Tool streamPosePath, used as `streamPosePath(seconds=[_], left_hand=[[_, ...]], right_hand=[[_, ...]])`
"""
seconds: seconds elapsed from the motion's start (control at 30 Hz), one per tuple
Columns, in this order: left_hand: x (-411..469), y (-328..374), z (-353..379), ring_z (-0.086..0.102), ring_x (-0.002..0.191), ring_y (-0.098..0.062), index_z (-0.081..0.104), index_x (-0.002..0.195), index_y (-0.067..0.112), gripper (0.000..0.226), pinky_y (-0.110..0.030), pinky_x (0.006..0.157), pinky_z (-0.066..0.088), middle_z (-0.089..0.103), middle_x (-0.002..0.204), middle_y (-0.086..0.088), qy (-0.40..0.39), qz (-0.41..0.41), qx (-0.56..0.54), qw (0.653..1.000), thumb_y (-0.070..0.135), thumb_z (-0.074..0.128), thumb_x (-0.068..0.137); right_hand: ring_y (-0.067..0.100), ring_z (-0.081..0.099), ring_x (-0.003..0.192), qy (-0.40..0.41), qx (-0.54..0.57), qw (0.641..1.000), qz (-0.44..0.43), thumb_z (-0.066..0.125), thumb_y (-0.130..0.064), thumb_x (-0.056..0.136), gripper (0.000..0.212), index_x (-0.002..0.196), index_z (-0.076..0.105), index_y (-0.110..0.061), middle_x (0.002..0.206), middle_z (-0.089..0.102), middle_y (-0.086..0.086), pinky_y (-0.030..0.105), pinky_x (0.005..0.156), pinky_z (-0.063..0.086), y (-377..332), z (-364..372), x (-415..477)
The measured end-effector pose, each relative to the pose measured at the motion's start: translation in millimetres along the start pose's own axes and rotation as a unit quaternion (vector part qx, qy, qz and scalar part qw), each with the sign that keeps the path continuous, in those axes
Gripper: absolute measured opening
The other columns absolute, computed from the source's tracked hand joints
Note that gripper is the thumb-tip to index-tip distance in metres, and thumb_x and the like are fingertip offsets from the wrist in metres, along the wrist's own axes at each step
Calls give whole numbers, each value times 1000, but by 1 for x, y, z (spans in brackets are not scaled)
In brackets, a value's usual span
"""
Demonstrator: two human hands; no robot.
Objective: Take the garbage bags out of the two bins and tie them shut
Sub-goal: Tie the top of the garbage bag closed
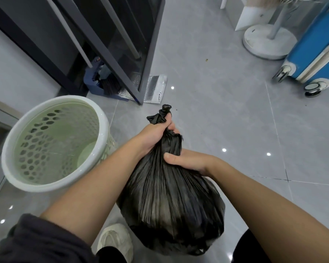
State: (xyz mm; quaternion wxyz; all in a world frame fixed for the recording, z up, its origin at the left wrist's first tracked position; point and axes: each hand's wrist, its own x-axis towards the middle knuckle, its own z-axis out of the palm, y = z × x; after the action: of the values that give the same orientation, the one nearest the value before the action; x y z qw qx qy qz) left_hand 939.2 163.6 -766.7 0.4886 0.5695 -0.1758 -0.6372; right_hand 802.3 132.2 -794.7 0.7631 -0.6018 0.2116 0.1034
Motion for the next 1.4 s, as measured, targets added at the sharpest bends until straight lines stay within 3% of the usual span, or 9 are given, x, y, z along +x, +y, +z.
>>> streamPosePath(seconds=[0.23, 0.37, 0.47, 0.63, 0.73, 1.03, 1.17, 1.3, 1.4], left_hand=[[2, -8, -9, 62, 61, -16, 48, 67, 12, 44, -30, 70, 50, 64, 69, -6, 19, -35, -3, 999, 39, 36, 101], [1, -2, -16, 63, 84, -18, 62, 82, 16, 36, -35, 87, 50, 68, 85, -1, 70, -20, 141, 987, 42, 44, 98], [-9, 6, -28, 65, 91, -16, 60, 104, 26, 27, -29, 74, 53, 67, 104, 6, 34, -29, 247, 968, 49, 53, 91], [-21, 6, -49, 53, 57, -13, 58, 105, 16, 31, -22, 49, 42, 60, 81, -3, -32, -109, 407, 906, 38, 67, 85], [-17, -6, -42, 48, 43, -11, 54, 83, 10, 11, -20, 41, 39, 56, 64, -6, -20, -91, 381, 920, 14, 62, 90], [-18, -4, -37, 41, 49, -9, 57, 67, 14, 21, -20, 45, 27, 57, 44, 9, -2, -18, 365, 931, -1, 56, 81], [-20, -5, -43, 41, 55, -6, 62, 77, 17, 13, -19, 51, 29, 57, 51, 16, 7, -11, 357, 934, 4, 63, 82], [-19, -13, -43, 51, 65, -1, 63, 75, 25, 20, -21, 60, 37, 60, 66, 17, -4, -25, 376, 926, 7, 67, 82], [-15, -17, -39, 42, 58, -9, 55, 63, 19, 29, -22, 55, 34, 49, 56, 8, 15, -25, 374, 927, -3, 60, 81]], right_hand=[[13, 62, 108, 47, -55, 997, 31, 62, -33, 90, 27, 116, 58, -26, 114, 65, -4, 31, 100, 47, 7, 2, 3], [20, 67, 100, 119, -77, 988, 69, 60, -39, 90, 31, 111, 66, -17, 110, 70, 5, 41, 98, 49, 12, -5, 8], [20, 67, 100, 135, -77, 984, 82, 58, -38, 91, 31, 112, 66, -16, 110, 70, 5, 41, 97, 50, 14, -13, 6], [18, 67, 100, 137, -85, 982, 102, 54, -43, 93, 35, 115, 64, -16, 111, 69, 4, 37, 96, 50, 18, -19, 3], [17, 65, 103, 108, -121, 981, 109, 49, -43, 95, 39, 119, 61, -15, 113, 67, 2, 26, 90, 49, 16, -18, 2], [17, 53, 124, 8, -52, 996, 71, 52, -21, 97, 39, 136, 49, -17, 138, 53, 4, 24, 100, 44, 10, -13, 7], [34, 57, 119, -40, -4, 995, 89, 72, -43, 78, 68, 128, 53, -2, 130, 58, 19, 44, 103, 46, 12, -15, 6], [33, 61, 113, -47, -31, 992, 113, 80, -65, 53, 93, 118, 59, -1, 123, 62, 20, 43, 99, 48, 9, -8, 9], [29, 64, 107, -55, -41, 990, 126, 75, -55, 70, 62, 110, 63, -9, 116, 66, 15, 39, 96, 51, 5, -3, 9]])
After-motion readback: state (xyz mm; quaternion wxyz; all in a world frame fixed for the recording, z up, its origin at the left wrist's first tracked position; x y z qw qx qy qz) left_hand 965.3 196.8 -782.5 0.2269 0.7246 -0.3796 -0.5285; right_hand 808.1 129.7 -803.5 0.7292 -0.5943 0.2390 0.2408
